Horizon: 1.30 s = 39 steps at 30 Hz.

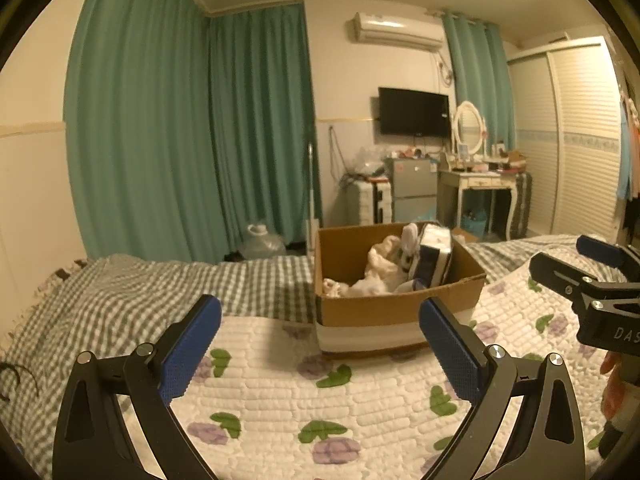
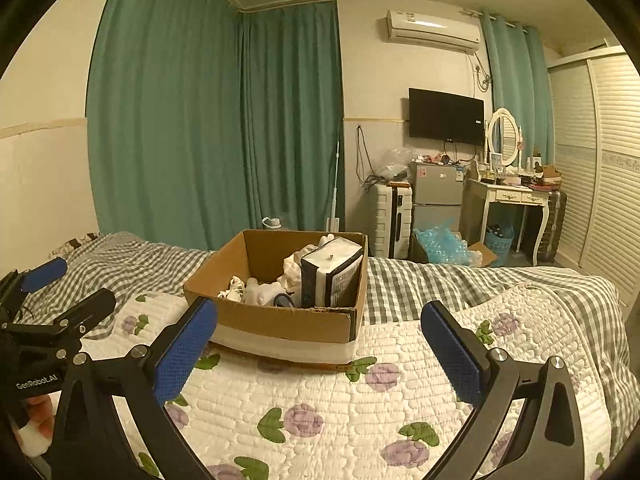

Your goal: Organize soft objects

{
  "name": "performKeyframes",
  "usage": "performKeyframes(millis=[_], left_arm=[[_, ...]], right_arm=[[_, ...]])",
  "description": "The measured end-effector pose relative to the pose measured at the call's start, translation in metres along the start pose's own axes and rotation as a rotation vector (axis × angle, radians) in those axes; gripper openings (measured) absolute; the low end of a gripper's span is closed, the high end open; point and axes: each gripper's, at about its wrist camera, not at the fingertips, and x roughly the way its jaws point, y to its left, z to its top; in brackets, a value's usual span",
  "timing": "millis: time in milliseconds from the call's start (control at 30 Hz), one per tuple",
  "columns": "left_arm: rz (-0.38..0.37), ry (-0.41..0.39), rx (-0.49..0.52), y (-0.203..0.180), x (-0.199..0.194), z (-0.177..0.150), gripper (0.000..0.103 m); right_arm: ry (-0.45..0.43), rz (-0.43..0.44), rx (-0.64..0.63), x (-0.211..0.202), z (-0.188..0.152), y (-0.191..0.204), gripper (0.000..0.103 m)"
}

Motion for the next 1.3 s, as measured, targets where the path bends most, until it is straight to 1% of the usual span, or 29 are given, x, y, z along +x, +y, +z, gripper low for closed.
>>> performKeyframes(millis=[100, 200, 300, 400, 600, 1300], left_arm=[[0.0, -0.011, -0.003, -0.0003, -0.0022, 0.0003, 0.101], [-0.004, -0.002, -0.009, -0.0002, -0.0016, 0.0006, 0.101], [-0.002, -0.008, -0.013, 0.0005, -0.0023, 0.0005, 0.101], [-0.023, -0.012, -0.021, 0.0011, -0.0037, 0.0007, 0.101], [-0.015, -0.012, -0.009, -0.0032, -0.0038, -0.0012, 0.101], [-0.012, -0.005, -0.02, -0.0012, -0.0021, -0.0022, 0.101]], right_arm=[[0.001, 0.004, 0.004, 0.0002, 0.0, -0.0001, 0.103], [0.002, 0.002, 0.009, 0.0, -0.0001, -0.0011, 0.103], [0.006, 0.003, 0.015, 0.0002, -0.0003, -0.0018, 0.103], [0.012, 0.008, 0.014, 0.0008, -0.0003, -0.002, 0.103], [0.027, 0.003, 0.022, 0.0041, -0.0017, -0.0035, 0.103], [0.05, -0.002, 0.012, 0.0078, -0.0045, -0.0016, 0.103]])
